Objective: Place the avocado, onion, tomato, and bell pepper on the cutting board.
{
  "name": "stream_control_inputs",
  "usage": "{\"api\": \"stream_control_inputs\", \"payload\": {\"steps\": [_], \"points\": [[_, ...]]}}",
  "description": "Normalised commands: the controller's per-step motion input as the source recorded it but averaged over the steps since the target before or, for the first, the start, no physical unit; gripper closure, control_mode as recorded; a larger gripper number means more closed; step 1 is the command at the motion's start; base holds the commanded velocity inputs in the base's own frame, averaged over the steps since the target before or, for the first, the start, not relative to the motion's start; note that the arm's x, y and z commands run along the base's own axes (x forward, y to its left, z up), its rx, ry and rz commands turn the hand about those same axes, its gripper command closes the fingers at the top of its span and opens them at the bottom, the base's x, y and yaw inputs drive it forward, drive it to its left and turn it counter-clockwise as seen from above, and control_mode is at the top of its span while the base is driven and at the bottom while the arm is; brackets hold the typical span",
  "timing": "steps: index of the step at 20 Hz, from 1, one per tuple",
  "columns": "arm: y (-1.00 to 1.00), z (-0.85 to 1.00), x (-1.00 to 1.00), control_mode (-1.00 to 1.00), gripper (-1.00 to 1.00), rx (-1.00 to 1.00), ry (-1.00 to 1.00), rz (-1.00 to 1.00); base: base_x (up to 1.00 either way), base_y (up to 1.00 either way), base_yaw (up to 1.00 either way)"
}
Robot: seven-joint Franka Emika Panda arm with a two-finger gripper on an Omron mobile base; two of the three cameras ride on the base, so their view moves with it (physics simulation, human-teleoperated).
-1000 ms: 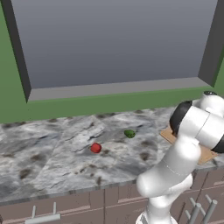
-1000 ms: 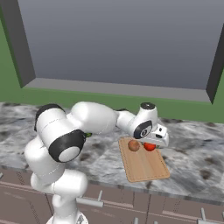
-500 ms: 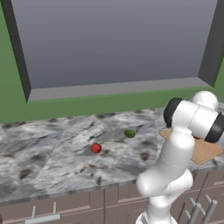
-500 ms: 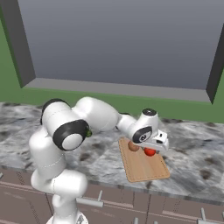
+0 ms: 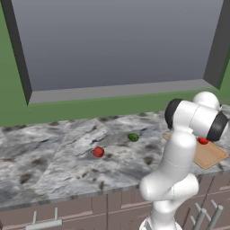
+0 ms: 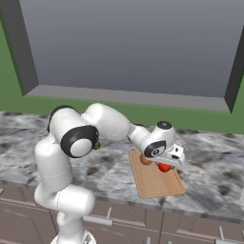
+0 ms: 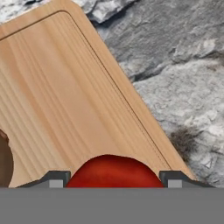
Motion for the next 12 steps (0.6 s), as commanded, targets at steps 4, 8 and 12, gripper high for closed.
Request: {"api": "stream_control_inputs", "payload": {"steps": [4,8,12], "points": [[0.01,-0.23,0.0,-1.0,-1.0,0.0,0.0,0.01,0.0,0.0,0.0],[0.04,-0.19,0.0,-1.0,-1.0,0.0,0.0,0.0,0.0,0.0,0.0],[0.1,-0.05,0.0,-1.0,-1.0,0.0,0.0,0.0,0.0,0.0,0.0]]}}
